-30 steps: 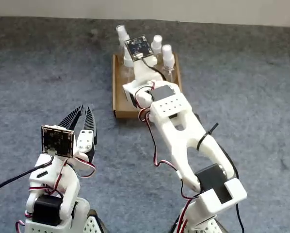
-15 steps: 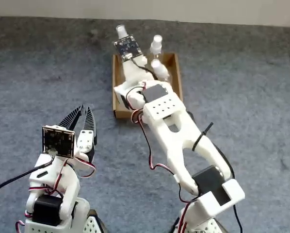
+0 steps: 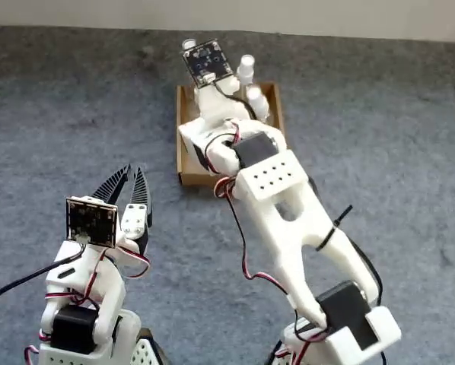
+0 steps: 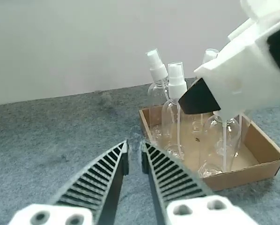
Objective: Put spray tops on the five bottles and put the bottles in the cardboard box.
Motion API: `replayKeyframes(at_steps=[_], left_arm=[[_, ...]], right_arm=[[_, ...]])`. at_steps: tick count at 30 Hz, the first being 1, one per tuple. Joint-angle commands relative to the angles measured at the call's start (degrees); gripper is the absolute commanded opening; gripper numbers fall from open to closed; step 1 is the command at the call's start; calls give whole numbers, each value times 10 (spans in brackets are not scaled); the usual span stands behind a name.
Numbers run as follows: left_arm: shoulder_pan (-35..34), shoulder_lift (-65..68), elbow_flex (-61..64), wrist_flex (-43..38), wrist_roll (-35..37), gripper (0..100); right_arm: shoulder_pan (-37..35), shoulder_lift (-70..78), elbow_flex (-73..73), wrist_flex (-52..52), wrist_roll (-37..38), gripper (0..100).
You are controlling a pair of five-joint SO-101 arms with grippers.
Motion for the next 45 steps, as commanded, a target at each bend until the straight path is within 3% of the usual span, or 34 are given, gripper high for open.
replayKeyframes(at_steps=[1,11,15,20,27,30,38,45], left_arm=[[11,1,-7,-13,-6,5],[11,0,-7,-13,-6,5],[7,-3,-7,-13,-7,5],[7,-4,-7,-13,-8,5],[0,-4,-5,-11,-9,5],[-37,-4,7,-11,-26,5],[-170,-4,109,-11,-199,7],[-239,-4,193,-14,-235,8]], right_arm=[[-6,-69,-39,22,-1,328],[-5,-186,-34,144,-1,322],[2,-227,-3,174,1,217],[51,-278,131,176,2,84],[175,-367,373,173,2,73],[200,-422,452,173,2,73],[208,-607,629,173,2,73],[215,-821,748,173,17,73]])
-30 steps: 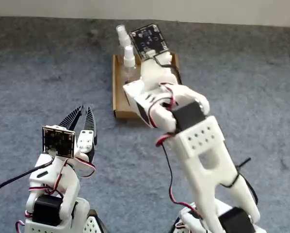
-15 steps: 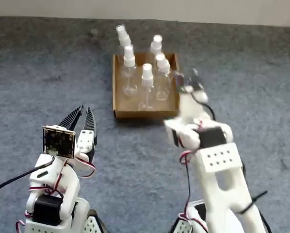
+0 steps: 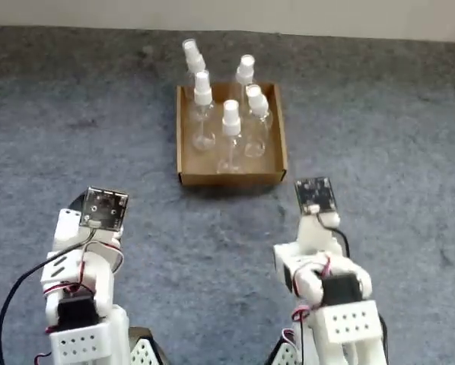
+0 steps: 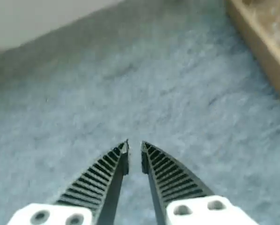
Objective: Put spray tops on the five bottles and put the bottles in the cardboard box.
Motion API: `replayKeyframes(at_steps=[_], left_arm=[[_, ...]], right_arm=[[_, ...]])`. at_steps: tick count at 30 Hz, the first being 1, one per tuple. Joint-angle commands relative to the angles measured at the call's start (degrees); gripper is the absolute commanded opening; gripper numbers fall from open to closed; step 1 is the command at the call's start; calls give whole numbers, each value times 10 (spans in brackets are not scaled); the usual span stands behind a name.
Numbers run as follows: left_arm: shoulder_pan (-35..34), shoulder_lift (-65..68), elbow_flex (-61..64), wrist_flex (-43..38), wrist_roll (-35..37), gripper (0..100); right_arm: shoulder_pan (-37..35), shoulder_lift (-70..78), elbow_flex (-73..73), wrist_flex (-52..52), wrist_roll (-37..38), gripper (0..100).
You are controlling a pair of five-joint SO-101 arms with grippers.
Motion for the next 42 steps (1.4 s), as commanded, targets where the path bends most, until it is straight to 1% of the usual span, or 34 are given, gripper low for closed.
replayKeyframes(at_steps=[1,5,8,11,13,16,18,21,24,42], left_arm=[[-19,-5,15,-10,-6,8],[-19,-4,15,-8,-6,8],[-19,-1,15,-8,-6,6],[-19,-1,15,-7,-6,6],[-19,-1,15,12,-6,6],[-19,-1,15,91,-6,6],[-19,-1,15,174,-6,6],[-19,-5,15,324,-7,5],[-17,-1,15,303,-7,6],[-17,-1,15,303,-7,6]], right_arm=[[18,-125,28,-2,37,73],[58,-254,95,-1,142,73],[92,-227,143,-2,201,73],[124,-228,182,-2,240,73],[153,-240,211,-2,262,73],[182,-240,245,3,290,73],[196,-240,255,3,300,73],[201,-240,255,3,298,73],[201,-238,255,3,297,73],[201,-238,255,3,297,73]])
